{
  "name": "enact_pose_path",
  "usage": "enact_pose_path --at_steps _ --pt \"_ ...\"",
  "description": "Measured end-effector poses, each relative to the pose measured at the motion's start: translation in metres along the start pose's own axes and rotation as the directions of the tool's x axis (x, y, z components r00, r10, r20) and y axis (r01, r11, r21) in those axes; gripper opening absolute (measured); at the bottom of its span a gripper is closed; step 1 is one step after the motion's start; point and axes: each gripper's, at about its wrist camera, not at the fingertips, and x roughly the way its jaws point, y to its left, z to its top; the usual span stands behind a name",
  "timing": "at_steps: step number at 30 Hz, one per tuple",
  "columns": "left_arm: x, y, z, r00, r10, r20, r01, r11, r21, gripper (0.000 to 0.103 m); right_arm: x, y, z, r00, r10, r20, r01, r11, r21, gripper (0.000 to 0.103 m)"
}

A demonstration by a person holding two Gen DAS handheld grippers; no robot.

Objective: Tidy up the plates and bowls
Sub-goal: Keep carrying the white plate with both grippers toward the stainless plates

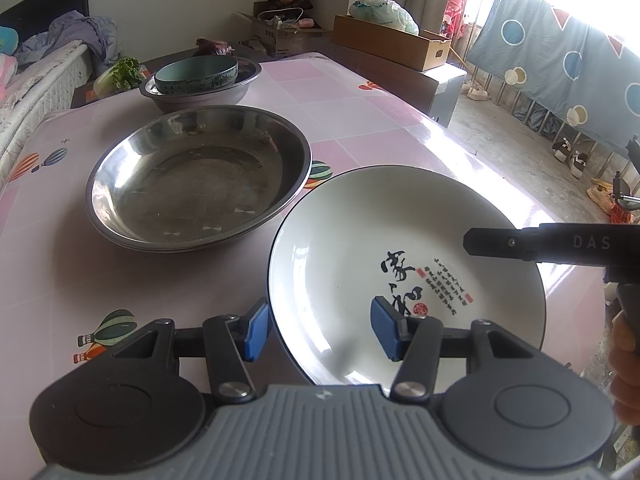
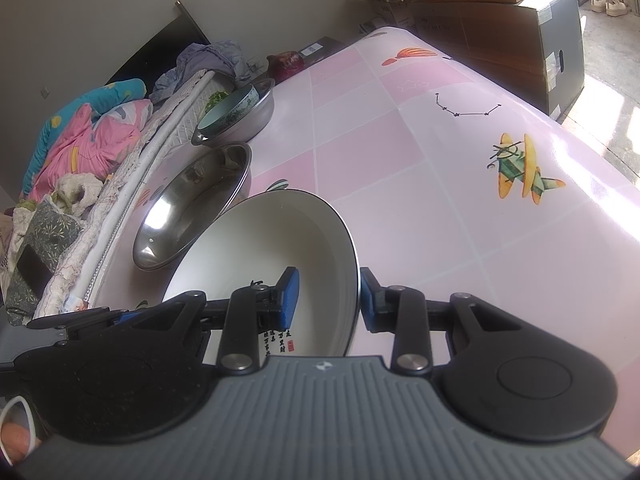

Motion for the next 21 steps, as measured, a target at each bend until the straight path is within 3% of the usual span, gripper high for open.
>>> enact_pose_path --at_steps 21 --pt "0.0005 0.0001 0.0002 1.0 0.001 -0.001 -0.001 1.0 -0.001 0.054 0.0005 0.0021 0.0009 1.0 0.0 0.0 0.0 1.0 0.005 0.032"
